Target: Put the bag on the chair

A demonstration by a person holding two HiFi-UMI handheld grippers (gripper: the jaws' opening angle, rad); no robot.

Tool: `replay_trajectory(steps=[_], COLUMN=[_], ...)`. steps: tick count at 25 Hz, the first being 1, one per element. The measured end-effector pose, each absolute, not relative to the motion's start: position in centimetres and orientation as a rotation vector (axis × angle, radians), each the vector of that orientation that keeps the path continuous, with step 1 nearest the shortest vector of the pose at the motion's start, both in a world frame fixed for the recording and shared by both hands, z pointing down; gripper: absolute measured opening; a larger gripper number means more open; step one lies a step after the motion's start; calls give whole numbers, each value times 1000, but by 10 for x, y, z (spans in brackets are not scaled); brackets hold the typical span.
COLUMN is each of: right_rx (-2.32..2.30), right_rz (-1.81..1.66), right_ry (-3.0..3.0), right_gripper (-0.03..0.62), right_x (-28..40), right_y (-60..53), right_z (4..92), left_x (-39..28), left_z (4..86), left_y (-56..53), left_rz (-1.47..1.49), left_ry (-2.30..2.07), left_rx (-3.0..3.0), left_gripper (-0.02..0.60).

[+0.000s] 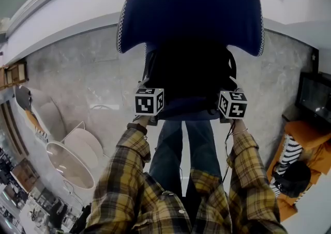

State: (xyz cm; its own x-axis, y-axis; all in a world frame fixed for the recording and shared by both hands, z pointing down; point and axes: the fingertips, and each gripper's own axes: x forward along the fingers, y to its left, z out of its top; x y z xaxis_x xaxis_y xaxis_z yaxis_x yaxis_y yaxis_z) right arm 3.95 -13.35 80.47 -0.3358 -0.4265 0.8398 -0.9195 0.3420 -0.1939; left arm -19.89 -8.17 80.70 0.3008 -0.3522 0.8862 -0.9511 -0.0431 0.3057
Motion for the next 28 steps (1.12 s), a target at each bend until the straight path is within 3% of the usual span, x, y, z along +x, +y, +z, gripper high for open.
replay_trajectory(steps=[5, 16, 28], right_rx=[1174, 1141, 1215], right_rz=[902, 824, 774], right_ry=[-1911, -1918, -1989], right_gripper=[141, 215, 215], right_x=[41, 30, 32], right_y=[-134, -138, -147], right_z=[803, 785, 713], left_x=[-201, -217, -207], left_z=[807, 774, 692], left_y=[-83, -99, -109], left_rz=[772, 829, 711], left_ry=[-1245, -1437, -1550], left_rx=[1586, 1632, 1696], left_gripper=[166, 189, 189])
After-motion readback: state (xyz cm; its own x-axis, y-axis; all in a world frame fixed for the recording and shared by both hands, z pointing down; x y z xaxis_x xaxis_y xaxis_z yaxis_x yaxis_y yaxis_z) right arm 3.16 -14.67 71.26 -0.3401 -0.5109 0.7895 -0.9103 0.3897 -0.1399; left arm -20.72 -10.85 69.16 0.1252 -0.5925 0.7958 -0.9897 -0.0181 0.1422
